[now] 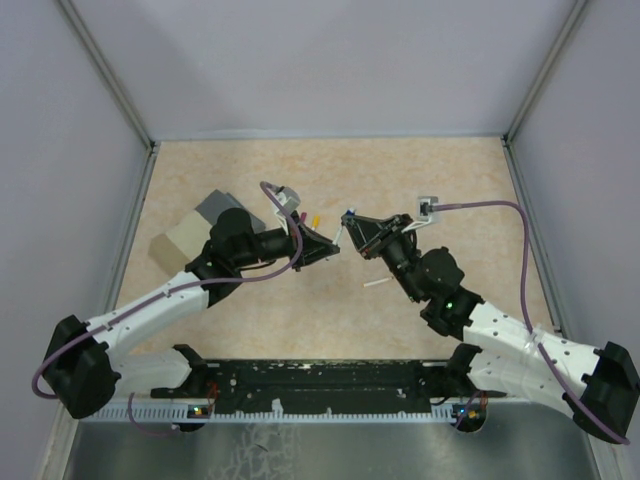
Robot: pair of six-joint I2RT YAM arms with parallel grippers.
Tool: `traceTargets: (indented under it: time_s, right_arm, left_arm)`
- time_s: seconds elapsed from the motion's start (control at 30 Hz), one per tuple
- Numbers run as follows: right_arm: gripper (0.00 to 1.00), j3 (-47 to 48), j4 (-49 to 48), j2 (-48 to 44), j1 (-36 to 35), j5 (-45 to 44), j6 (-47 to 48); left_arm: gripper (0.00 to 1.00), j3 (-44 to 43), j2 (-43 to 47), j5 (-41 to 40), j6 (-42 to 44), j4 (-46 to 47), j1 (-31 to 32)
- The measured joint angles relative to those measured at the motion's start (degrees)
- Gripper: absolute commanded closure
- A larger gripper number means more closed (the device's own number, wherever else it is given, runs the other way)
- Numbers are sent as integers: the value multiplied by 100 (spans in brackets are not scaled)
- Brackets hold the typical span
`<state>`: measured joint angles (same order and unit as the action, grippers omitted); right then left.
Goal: Insert the pens into the pen caps
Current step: Insert the pen cap onto the pen.
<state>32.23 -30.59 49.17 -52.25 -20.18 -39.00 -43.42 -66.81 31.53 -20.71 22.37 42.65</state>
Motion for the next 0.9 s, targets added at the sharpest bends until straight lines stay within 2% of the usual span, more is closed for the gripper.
traceTargets:
  time_s: [0.9]
  right_arm:
    - [100,0,203,-48,4,295,105]
  left_arm:
    - [100,0,22,-55,2,35,2]
